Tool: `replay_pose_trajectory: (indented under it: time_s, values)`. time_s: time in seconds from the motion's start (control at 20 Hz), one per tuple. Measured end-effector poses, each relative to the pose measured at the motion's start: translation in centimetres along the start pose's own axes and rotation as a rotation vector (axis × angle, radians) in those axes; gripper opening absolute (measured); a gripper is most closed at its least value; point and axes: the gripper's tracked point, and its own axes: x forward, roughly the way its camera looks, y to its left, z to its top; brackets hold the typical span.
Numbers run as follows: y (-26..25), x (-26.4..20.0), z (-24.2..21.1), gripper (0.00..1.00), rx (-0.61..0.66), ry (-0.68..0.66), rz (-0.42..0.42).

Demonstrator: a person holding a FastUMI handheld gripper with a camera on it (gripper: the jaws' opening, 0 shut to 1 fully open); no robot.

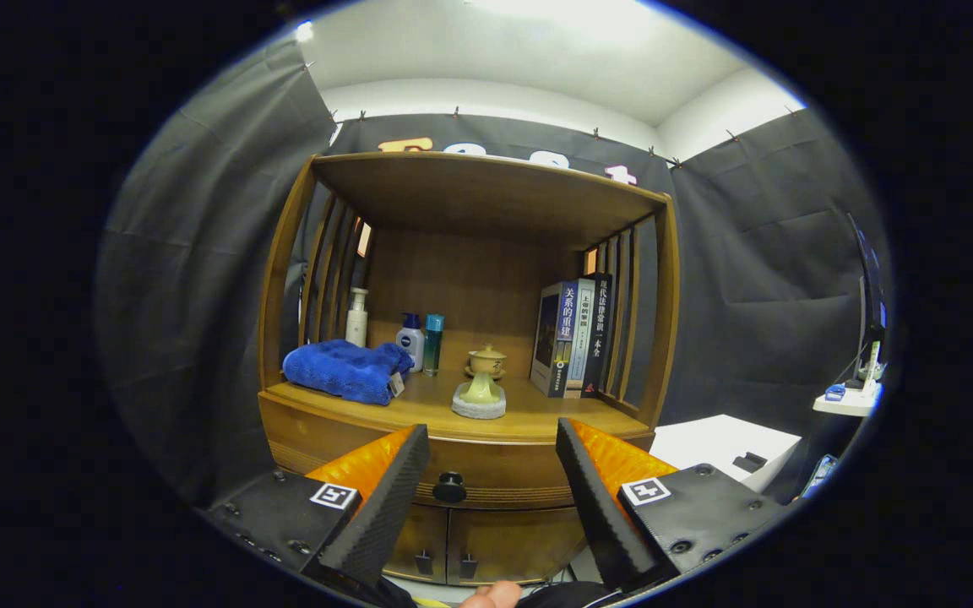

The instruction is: Pull open the drawer, take out the items inside it, and place them on the countertop above the cabinet.

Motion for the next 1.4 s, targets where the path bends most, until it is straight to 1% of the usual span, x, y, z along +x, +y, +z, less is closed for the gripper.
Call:
replay_pose_trajectory:
  time_s: [1.4]
  values:
    - [-0.33,-0.28,0.70,0.98,0.010,-0.015,-0.009]
